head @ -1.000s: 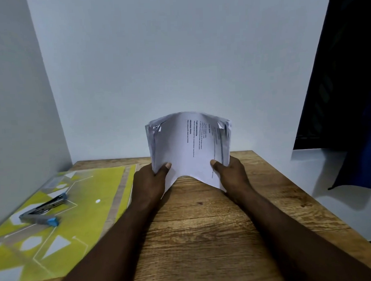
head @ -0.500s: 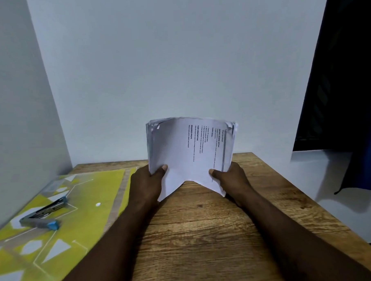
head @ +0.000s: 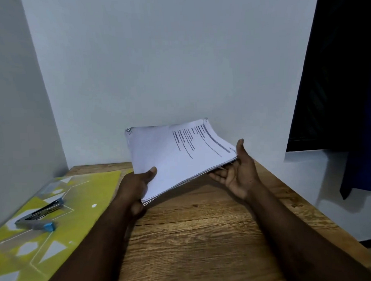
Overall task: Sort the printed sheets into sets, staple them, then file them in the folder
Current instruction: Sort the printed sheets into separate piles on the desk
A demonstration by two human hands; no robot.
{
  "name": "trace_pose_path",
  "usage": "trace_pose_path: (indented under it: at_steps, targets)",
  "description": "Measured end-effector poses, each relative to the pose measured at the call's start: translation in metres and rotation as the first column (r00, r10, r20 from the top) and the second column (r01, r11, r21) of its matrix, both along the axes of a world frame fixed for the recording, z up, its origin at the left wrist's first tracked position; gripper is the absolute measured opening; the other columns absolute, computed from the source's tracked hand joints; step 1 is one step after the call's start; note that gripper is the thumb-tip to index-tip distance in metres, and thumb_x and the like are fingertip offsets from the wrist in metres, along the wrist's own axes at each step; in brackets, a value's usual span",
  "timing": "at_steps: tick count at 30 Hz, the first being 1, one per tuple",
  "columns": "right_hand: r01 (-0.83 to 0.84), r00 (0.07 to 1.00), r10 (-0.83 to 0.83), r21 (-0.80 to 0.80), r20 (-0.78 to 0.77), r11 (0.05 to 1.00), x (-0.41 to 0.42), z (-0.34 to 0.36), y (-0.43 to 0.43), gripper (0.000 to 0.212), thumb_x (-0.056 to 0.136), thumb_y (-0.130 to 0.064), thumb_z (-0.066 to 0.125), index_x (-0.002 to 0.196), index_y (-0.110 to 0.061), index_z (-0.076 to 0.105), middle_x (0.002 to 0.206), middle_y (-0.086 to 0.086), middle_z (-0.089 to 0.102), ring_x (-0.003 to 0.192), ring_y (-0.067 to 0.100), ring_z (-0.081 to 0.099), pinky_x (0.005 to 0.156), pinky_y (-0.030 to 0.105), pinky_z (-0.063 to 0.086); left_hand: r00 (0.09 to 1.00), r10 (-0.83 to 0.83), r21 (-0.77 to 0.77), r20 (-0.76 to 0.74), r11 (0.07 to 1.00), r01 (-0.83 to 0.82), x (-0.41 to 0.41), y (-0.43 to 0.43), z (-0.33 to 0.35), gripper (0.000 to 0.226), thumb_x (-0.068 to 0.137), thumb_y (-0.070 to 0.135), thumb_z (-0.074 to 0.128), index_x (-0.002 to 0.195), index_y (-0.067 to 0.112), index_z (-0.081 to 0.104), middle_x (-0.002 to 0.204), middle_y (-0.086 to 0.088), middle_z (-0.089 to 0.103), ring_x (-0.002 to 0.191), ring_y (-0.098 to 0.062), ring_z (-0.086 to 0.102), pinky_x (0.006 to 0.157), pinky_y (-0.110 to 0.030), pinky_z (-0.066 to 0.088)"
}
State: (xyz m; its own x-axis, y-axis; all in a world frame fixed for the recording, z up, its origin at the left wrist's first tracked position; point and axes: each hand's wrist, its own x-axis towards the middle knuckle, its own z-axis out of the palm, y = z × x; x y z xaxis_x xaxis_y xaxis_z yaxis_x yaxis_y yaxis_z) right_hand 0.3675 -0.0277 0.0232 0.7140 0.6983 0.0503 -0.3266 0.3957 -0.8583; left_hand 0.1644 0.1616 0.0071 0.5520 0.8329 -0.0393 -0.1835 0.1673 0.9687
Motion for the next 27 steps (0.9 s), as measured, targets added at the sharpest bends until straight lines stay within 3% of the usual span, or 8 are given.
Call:
trace_pose_path:
  at_steps: [2, 4, 8, 11, 14, 18, 22, 27]
  targets:
    - [-0.083, 0.996, 0.083, 0.000, 0.043, 0.997, -0.016, -0.002, 0.008, 0.079, 0.087, -0.076, 0.054, 0.143, -0.021, 0.059, 0.135, 0.011, 0.072, 0.118, 0.038, 0.072, 0.090, 0.052, 0.060, 0.999, -0.022, -0.055, 0.044, 0.998, 0.025, 0.002, -0.007, 0.001, 0.026, 0.094, 0.019, 0.079, 0.114, 0.007, 0.069, 0.091, -0.009, 0.080, 0.068, -0.025, 0.077, 0.049, -0.030, 0.057]
    - [-0.130, 0.982, 0.138, -0.066, 0.131, 0.989, -0.033, -0.006, 0.017, 0.075, 0.086, -0.066, 0.064, 0.145, -0.019, 0.057, 0.135, 0.012, 0.071, 0.116, 0.037, 0.073, 0.088, 0.052, 0.062, 0.994, -0.059, -0.115, 0.093, 0.991, 0.070, 0.005, -0.012, -0.001, 0.035, 0.093, 0.017, 0.079, 0.123, 0.005, 0.068, 0.100, -0.012, 0.081, 0.082, -0.030, 0.080, 0.064, -0.039, 0.063]
    - [-0.143, 0.958, 0.169, -0.123, 0.232, 0.982, -0.056, -0.015, 0.033, 0.034, 0.098, -0.031, 0.071, 0.128, -0.017, 0.066, 0.117, 0.010, 0.079, 0.104, 0.033, 0.077, 0.080, 0.048, 0.065, 0.972, -0.135, -0.188, 0.192, 0.967, 0.171, 0.012, -0.021, -0.006, 0.044, 0.092, 0.017, 0.079, 0.133, 0.006, 0.065, 0.116, -0.018, 0.077, 0.105, -0.042, 0.075, 0.095, -0.063, 0.057]
    - [-0.076, 0.982, 0.092, -0.098, 0.166, 0.992, -0.055, -0.016, 0.037, 0.025, 0.105, -0.022, 0.063, 0.128, -0.012, 0.065, 0.112, 0.010, 0.080, 0.098, 0.033, 0.078, 0.079, 0.052, 0.065, 0.954, -0.185, -0.210, 0.236, 0.949, 0.236, 0.013, -0.029, -0.006, 0.038, 0.095, 0.015, 0.075, 0.131, 0.005, 0.066, 0.119, -0.017, 0.077, 0.109, -0.039, 0.075, 0.101, -0.062, 0.055]
    - [-0.058, 0.990, 0.071, -0.102, 0.126, 0.993, -0.044, -0.014, 0.034, 0.029, 0.106, -0.014, 0.059, 0.132, -0.004, 0.063, 0.112, 0.012, 0.080, 0.098, 0.033, 0.076, 0.070, 0.045, 0.065, 0.932, -0.258, -0.213, 0.254, 0.925, 0.314, 0.011, -0.035, -0.002, 0.039, 0.095, 0.015, 0.073, 0.133, 0.005, 0.065, 0.123, -0.015, 0.076, 0.114, -0.034, 0.073, 0.107, -0.058, 0.052]
    - [-0.151, 0.987, 0.154, -0.070, 0.038, 0.986, -0.025, -0.011, 0.019, 0.035, 0.100, -0.002, 0.057, 0.135, -0.003, 0.063, 0.129, 0.015, 0.074, 0.120, 0.035, 0.070, 0.091, 0.048, 0.061, 0.929, -0.273, -0.226, 0.251, 0.916, 0.331, 0.003, -0.023, 0.008, 0.043, 0.096, 0.015, 0.070, 0.137, 0.004, 0.061, 0.125, -0.016, 0.075, 0.117, -0.033, 0.072, 0.103, -0.059, 0.054]
    - [-0.270, 0.958, 0.282, -0.152, 0.059, 0.951, -0.013, -0.013, 0.010, 0.049, 0.090, -0.006, 0.064, 0.138, -0.004, 0.062, 0.137, 0.015, 0.070, 0.129, 0.037, 0.065, 0.105, 0.052, 0.055, 0.956, -0.149, -0.287, 0.253, 0.932, 0.221, -0.013, 0.003, 0.013, 0.034, 0.101, 0.011, 0.060, 0.132, -0.002, 0.062, 0.117, -0.016, 0.076, 0.096, -0.027, 0.075, 0.071, -0.038, 0.067]
    - [-0.330, 0.940, 0.340, -0.165, 0.037, 0.929, -0.003, -0.019, 0.009, 0.055, 0.088, -0.004, 0.062, 0.143, -0.003, 0.059, 0.142, 0.018, 0.066, 0.136, 0.040, 0.059, 0.120, 0.058, 0.040, 0.962, -0.224, -0.298, 0.155, 0.918, 0.262, -0.026, 0.014, 0.012, 0.028, 0.104, 0.011, 0.056, 0.126, -0.005, 0.065, 0.107, -0.015, 0.077, 0.080, -0.023, 0.078, 0.060, -0.033, 0.064]
